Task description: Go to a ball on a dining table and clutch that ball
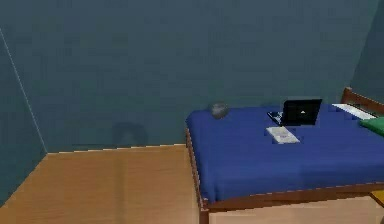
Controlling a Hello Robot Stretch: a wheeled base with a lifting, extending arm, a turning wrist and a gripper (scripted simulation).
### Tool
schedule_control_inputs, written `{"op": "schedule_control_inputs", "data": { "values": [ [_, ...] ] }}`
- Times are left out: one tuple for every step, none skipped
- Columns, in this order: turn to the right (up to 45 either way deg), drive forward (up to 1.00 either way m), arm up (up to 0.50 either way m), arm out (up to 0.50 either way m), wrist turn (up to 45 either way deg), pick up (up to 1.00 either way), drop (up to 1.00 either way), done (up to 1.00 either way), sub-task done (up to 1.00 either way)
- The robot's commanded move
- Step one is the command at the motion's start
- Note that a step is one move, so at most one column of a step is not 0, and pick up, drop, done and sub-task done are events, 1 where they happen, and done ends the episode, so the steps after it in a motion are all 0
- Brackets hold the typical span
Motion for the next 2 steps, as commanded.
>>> {"op": "schedule_control_inputs", "data": {
  "values": [
    [-12.0,0.0,0.0,0.0,0.0,0.0,0.0,0.0,0.0],
    [45.0,0.0,0.0,0.0,0.0,0.0,0.0,0.0,0.0]
  ]
}}
